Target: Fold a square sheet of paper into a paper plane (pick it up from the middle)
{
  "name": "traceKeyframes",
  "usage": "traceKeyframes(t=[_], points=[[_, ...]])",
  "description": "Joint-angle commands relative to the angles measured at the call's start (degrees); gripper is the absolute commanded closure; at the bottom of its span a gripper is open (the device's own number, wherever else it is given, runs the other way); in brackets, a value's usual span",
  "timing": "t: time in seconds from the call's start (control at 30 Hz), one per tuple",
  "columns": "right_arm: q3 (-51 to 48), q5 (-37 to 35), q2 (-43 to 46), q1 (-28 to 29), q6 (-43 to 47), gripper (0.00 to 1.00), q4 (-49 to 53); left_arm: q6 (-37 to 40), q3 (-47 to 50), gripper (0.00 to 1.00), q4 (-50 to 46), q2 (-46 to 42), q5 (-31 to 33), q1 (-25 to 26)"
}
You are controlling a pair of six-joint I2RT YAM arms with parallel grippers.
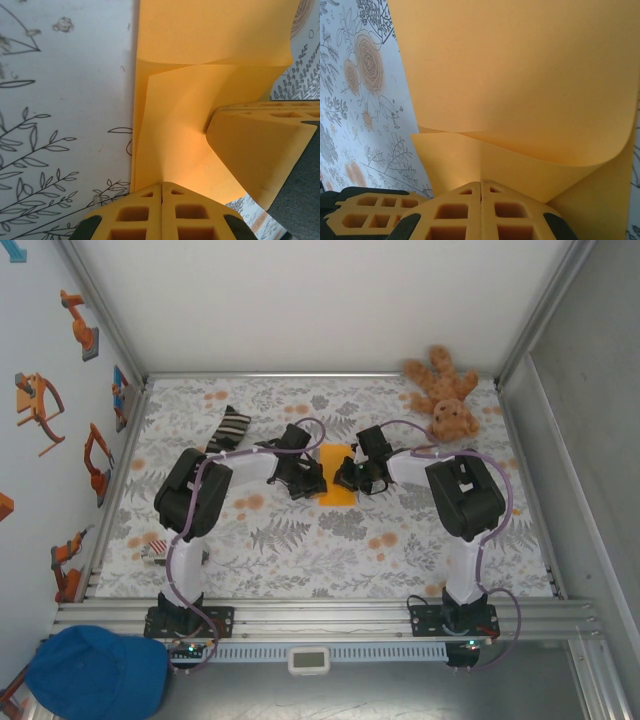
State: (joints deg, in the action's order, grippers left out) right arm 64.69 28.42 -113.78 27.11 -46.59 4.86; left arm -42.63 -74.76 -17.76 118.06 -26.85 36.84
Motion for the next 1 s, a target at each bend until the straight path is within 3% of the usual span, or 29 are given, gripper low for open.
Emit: traceKeyframes(t=[0.0,0.3,0.47,0.67,0.97], points=[[-0.64,-4.63,-1.54,-1.25,4.62,1.0,2.72,0.07,1.1,1.0,-10.38,2.77,5.54,0.07],[-0.25,-2.2,-2.07,-9.9,8.58,1.0,-1.77,0.51,2.21,1.0,-11.73,3.4,6.41,-0.53],[1.4,-2.71,1.96,-11.1,10.72,1.0,-0.06,0.53,1.17,1.0,-11.18,3.7,5.76,-0.46],[-2.04,-2.87,9.4,-9.71,8.93,1.0,-0.93,0.44,0.07,1.0,-10.72,3.87,4.88,-0.28],[-0.32,0.65,3.96,-1.49,5.47,1.0,-0.71,-0.06,-0.74,1.0,-10.19,3.84,4.1,-0.32]])
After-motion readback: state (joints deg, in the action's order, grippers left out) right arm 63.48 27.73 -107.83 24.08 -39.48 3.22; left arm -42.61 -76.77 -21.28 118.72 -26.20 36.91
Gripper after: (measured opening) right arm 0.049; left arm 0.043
